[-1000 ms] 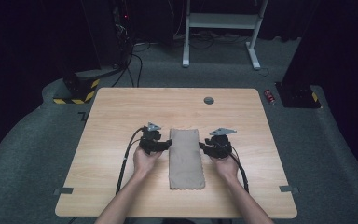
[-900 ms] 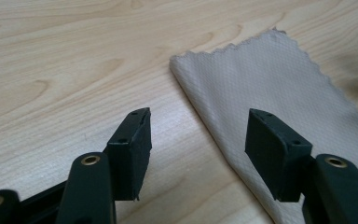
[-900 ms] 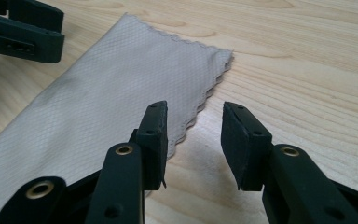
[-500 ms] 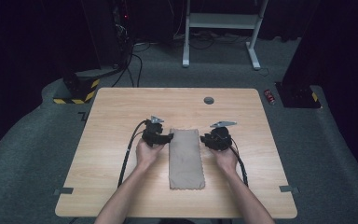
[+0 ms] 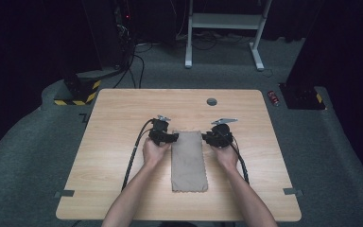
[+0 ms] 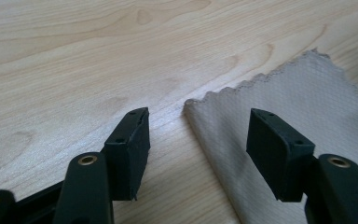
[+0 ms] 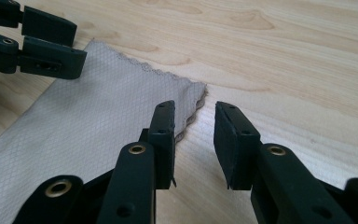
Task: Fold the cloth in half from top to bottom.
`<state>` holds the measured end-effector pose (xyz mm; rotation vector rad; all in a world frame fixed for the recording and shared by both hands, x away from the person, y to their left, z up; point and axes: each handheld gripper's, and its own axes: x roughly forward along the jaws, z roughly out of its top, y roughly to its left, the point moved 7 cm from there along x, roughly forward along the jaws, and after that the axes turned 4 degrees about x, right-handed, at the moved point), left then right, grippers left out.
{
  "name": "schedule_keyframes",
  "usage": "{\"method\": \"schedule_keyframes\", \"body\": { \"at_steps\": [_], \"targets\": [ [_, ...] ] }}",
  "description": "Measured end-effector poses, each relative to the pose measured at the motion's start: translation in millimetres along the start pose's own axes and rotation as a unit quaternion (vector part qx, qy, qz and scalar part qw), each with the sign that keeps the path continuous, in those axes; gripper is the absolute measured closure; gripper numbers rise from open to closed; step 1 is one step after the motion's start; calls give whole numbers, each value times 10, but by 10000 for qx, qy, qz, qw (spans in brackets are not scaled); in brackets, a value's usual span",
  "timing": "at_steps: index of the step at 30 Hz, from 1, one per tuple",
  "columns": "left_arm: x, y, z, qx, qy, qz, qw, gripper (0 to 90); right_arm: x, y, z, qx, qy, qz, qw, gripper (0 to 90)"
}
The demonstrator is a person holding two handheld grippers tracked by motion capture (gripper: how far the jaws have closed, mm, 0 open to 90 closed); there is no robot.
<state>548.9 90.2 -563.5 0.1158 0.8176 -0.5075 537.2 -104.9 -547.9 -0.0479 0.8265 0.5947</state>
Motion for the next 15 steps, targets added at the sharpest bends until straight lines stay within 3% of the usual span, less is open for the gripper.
{"method": "schedule_keyframes", "body": {
  "at_steps": [3,8,15],
  "targets": [
    [8,6,8,-17,-24,25,10000,413,54,-19,51,30,5,-55,10000,681],
    [20,8,15,6,-52,102,9999,446,151,-21,68,368,35,65,9993,650],
    [21,-6,17,122,-15,165,9998,518,303,-27,132,312,-15,-269,9991,641]
  ]
}}
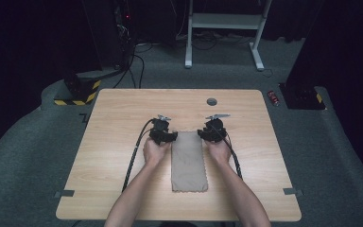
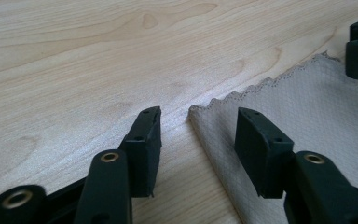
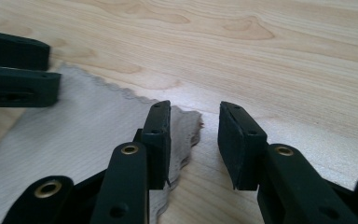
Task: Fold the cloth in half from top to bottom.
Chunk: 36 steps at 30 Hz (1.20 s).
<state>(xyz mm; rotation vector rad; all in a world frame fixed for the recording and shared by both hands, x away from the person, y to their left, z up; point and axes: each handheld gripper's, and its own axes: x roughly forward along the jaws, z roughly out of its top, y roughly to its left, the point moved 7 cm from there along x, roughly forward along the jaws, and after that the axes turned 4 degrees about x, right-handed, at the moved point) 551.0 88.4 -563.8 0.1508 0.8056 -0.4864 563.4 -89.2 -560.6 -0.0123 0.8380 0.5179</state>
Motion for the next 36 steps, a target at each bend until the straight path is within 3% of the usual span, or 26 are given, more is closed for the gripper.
{"method": "schedule_keyframes", "body": {
  "at_steps": [4,7,10,16,20,23,27,36],
  "targets": [
    [12,-39,20,62,95,-36,9999,551,45,-30,-13,39,8,-20,10000,629],
    [32,-94,38,252,130,-4,9996,591,65,-11,-7,-87,-30,-23,10000,628],
    [46,-111,50,293,111,3,9995,649,79,34,-10,-290,-11,-26,9996,642],
    [52,-126,58,347,138,-20,9993,744,88,53,-10,-620,9,-103,9980,742],
    [62,-171,60,369,135,-174,9991,860,89,87,-18,-703,45,-51,9975,822],
    [62,-167,63,372,157,-244,9989,880,86,111,-26,-826,95,0,9965,868],
    [61,-155,62,289,164,-400,9986,887,80,100,-28,-820,113,94,9965,881],
    [-24,-140,125,385,-32,-617,9973,890,-10,93,-4,-690,72,222,9973,884]
  ]
}}
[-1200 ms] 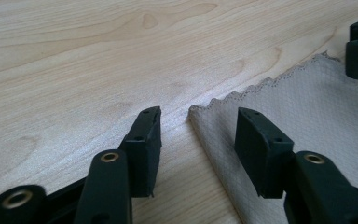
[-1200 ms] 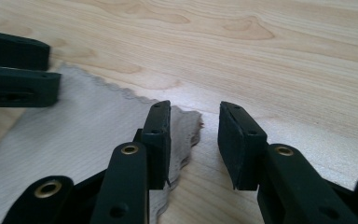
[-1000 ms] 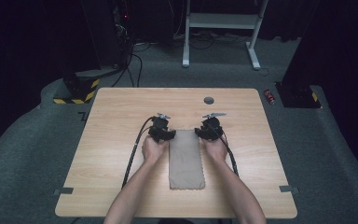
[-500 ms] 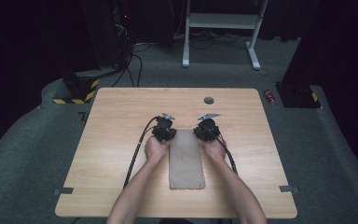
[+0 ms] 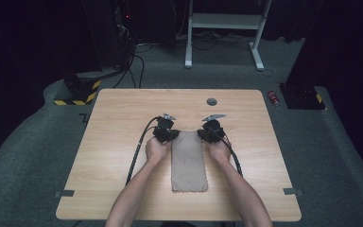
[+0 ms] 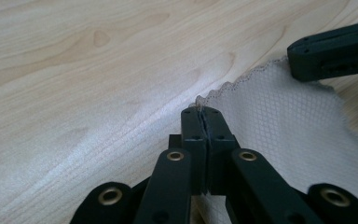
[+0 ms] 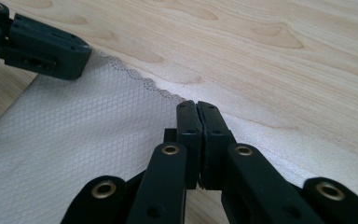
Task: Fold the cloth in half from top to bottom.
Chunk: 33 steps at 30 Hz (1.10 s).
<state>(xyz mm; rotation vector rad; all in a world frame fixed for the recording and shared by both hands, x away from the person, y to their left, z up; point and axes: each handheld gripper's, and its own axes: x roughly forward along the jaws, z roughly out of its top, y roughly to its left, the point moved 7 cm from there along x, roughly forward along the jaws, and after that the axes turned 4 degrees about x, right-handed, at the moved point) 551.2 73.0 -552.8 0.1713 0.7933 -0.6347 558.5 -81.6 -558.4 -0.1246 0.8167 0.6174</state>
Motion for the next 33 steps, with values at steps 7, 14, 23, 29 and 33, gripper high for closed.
{"method": "schedule_keyframes", "body": {
  "at_steps": [7,14,23,29,33],
  "targets": [
    [-106,-37,125,37,-195,-142,9997,890,-145,4,75,-13,-188,18,9998,885],
    [-140,-70,217,32,-342,-233,9991,889,-279,-70,124,107,-315,39,9994,886],
    [-224,-39,378,91,-515,-217,9984,889,-410,-79,316,-89,-349,-74,9993,888],
    [-295,-9,530,159,-598,-172,9979,890,-454,-94,431,-37,-461,-86,9989,888],
    [-402,-10,649,172,-756,-172,9968,889,-573,-107,577,-55,-638,-104,9979,888]
  ]
}}
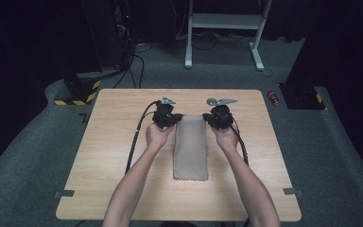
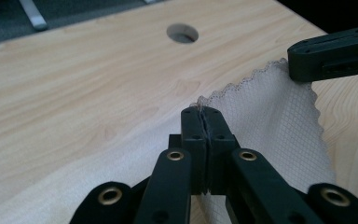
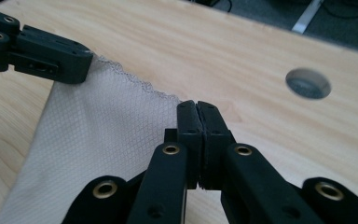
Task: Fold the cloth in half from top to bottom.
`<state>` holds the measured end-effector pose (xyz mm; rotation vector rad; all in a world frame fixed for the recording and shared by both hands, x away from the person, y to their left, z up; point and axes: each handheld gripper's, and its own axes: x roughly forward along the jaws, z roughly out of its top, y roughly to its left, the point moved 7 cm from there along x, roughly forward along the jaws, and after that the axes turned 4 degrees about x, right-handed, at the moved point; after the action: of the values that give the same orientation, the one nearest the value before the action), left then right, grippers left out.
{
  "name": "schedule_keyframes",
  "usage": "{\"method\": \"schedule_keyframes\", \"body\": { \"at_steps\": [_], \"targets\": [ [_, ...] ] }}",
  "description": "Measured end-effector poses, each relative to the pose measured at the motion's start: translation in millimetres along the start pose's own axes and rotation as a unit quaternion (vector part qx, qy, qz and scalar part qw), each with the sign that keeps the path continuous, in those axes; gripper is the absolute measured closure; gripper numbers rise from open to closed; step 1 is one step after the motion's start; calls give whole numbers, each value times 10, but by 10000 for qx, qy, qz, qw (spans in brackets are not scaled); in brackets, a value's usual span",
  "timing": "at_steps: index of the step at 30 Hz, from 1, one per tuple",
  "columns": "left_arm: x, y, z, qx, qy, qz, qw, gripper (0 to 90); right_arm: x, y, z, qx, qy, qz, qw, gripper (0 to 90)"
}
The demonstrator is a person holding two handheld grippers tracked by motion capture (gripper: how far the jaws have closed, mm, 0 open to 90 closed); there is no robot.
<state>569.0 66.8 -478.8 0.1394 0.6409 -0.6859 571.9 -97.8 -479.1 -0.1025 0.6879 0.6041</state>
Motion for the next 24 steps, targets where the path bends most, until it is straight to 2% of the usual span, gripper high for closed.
{"method": "schedule_keyframes", "body": {
  "at_steps": [4,14,24],
  "targets": [
    [-49,-29,16,101,-31,-15,9999,889,-79,30,35,-89,-56,12,9999,887],
    [-45,-82,-99,116,11,-142,9998,889,-58,39,-104,-72,-6,110,9999,887],
    [-92,-149,-168,336,69,-183,9992,888,-95,87,-204,-143,35,193,9997,887]
  ]
}}
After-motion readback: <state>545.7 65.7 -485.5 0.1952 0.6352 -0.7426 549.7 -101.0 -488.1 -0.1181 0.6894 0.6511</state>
